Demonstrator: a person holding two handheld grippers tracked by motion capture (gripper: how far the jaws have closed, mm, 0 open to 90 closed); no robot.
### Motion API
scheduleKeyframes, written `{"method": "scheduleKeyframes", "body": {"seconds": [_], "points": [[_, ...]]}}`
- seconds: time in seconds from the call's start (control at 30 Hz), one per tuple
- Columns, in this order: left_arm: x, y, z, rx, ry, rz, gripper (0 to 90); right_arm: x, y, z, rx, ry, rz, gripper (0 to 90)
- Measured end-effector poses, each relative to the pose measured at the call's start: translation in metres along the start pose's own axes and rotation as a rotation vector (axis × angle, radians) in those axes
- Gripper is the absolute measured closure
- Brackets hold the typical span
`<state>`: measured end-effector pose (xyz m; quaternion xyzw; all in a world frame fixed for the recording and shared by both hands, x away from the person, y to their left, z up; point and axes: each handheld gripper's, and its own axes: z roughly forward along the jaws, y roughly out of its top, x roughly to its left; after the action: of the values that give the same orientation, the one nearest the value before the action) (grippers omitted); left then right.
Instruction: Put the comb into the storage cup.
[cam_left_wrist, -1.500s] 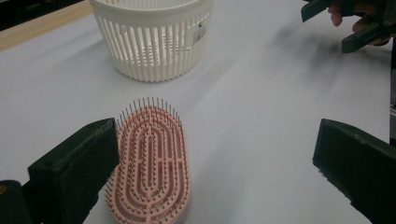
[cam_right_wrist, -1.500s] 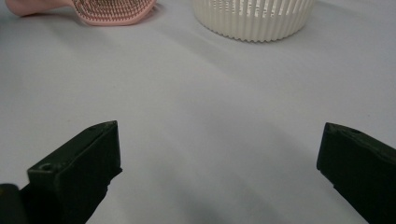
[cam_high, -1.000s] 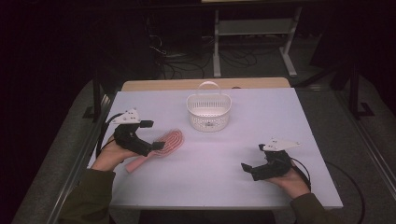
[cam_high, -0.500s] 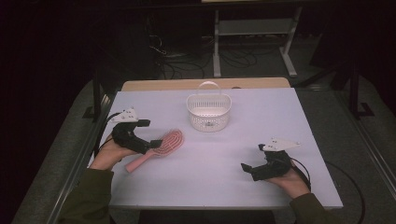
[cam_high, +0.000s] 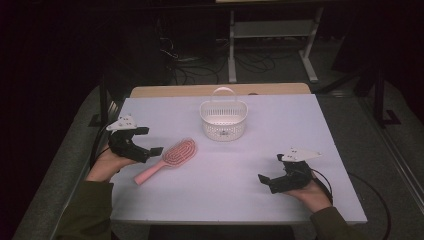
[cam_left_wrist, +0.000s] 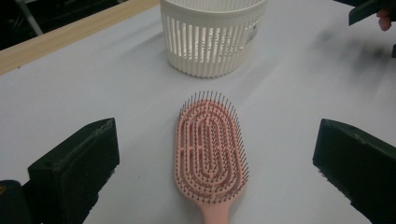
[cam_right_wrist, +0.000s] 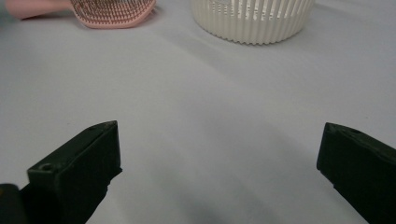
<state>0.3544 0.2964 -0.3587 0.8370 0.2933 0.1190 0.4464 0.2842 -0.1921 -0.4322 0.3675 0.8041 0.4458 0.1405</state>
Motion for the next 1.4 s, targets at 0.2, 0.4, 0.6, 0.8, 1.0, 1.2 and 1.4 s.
{"method": "scheduleKeyframes", "body": {"seconds": [0.2,0.4,0.6,0.8,1.0,1.2,1.4], "points": [[0.0,-0.001,-0.001,0.024,0.006,0.006,0.1,0.0,0.0,0.0,0.001,-0.001,-0.001,0.0],[0.0,-0.002,0.002,0.06,0.009,0.007,0.0,0.0,0.0,0.0,0.002,0.002,-0.001,0.0],[-0.001,-0.003,0.004,0.092,0.017,0.006,0.0,-0.001,0.0,0.0,0.002,0.003,0.0,0.0],[-0.001,-0.004,0.006,0.126,0.027,0.012,0.3,-0.001,0.0,0.0,0.0,0.0,0.002,0.0],[-0.002,-0.004,0.008,0.151,0.035,0.014,0.3,-0.001,0.0,0.0,0.0,0.0,0.004,0.0],[-0.001,-0.006,0.011,0.194,0.036,0.003,0.3,-0.001,0.0,0.0,0.001,-0.001,0.002,0.0],[-0.001,-0.008,0.016,0.239,0.047,-0.009,0.3,-0.001,0.0,-0.001,0.0,0.0,0.0,0.0]]}}
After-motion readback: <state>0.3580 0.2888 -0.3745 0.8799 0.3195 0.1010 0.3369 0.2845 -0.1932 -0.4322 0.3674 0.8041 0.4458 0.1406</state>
